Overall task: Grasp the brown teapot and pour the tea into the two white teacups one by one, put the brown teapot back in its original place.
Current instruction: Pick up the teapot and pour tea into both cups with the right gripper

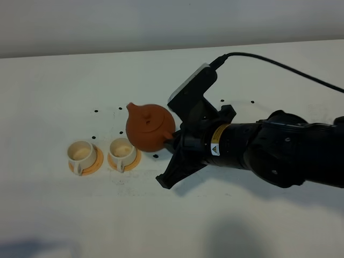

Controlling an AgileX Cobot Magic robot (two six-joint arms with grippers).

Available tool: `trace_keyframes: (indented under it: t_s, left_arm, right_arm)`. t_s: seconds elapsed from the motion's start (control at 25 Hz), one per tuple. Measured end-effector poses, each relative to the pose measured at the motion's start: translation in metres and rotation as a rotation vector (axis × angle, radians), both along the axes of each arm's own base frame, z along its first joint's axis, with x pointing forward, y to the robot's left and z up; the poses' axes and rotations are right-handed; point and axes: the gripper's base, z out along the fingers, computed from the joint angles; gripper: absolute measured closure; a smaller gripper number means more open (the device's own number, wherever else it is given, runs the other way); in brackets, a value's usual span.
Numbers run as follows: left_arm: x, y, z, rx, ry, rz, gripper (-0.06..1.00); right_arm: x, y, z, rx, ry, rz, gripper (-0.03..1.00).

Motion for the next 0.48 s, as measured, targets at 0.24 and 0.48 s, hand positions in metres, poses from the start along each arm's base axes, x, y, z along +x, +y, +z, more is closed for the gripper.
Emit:
trace_keyframes:
  t_s: [0.24,0.48]
  left_arm:
    - [0.000,0.000,0.000,0.000,0.000,0.000,0.62]
    - [0.000,0.000,0.000,0.000,0.000,0.000,0.62]
  right_arm:
    - [-0.001,0.006,-0.011,-0.028,0.004,0.029,0.85]
    - [-0.002,0.013,-0.022,-0.059,0.011,0.057,0.86]
